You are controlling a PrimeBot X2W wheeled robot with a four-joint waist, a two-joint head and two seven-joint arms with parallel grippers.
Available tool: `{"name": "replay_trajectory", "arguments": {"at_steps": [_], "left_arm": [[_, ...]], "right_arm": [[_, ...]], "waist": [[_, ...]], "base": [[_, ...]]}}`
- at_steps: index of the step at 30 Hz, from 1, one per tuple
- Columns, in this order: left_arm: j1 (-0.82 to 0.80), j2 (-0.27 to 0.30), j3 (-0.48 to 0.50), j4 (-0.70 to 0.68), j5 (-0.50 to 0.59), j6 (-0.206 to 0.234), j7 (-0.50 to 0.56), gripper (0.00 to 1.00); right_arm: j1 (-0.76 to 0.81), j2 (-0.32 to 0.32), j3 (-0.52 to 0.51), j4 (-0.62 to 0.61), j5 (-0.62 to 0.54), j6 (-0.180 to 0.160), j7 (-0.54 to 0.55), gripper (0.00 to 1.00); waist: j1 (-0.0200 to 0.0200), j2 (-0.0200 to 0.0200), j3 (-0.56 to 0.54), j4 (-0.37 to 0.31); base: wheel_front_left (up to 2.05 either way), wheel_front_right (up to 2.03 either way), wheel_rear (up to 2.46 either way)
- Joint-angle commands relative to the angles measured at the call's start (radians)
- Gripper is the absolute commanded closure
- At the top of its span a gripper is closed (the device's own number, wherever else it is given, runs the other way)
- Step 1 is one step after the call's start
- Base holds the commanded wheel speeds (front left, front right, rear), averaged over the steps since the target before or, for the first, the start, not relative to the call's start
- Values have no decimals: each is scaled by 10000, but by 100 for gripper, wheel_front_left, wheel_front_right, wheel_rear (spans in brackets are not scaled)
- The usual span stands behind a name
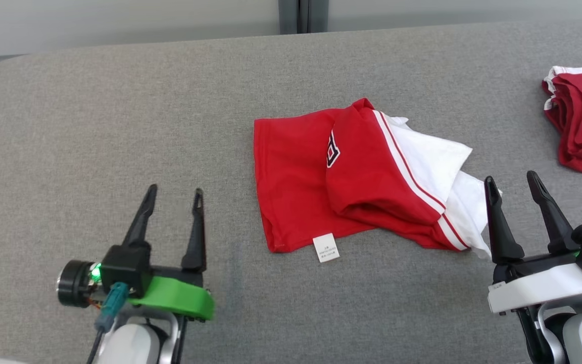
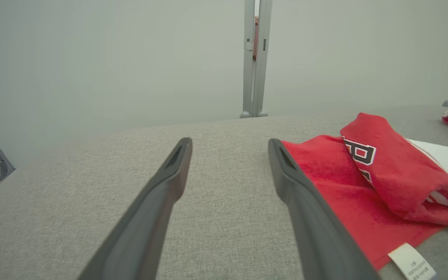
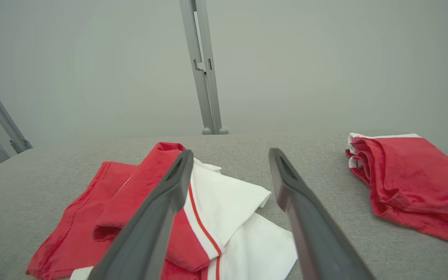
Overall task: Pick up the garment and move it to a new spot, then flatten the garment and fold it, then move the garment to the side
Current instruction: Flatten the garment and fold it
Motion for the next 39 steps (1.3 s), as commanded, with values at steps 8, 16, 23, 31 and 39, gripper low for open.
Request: {"name": "replay_trajectory", "arguments": {"at_steps": [8,16,23,31,39], "left_arm": [[-805,-721,-1645,1237,-55,-820,1664,0],[-1167,-1002,-1998,2496,-375,-1049,1776,85],[-1377,-974,-1869,3119,-605,-1062,1538,100],[-1471,-718,-1760,3066,-638,-989,1351,100],[-1402,-646,-1629,2755,-707,-914,732,100]], "right_arm": [[-254,20,12,187,40,-2,50,0],[-396,19,-221,622,103,-3,-41,0],[-650,-345,-887,1814,439,-3,184,0],[-1906,-1081,-364,3794,1040,-2,240,0],[-3041,-1483,775,5721,1665,-3,-45,100]], "waist": [[0,0,888,-87],[0,0,1330,-306],[0,0,1490,-363],[0,0,1833,-263],[0,0,1837,-95]], "base": [[0,0,0],[0,0,0],[0,0,0],[0,0,0],[0,0,0]]}}
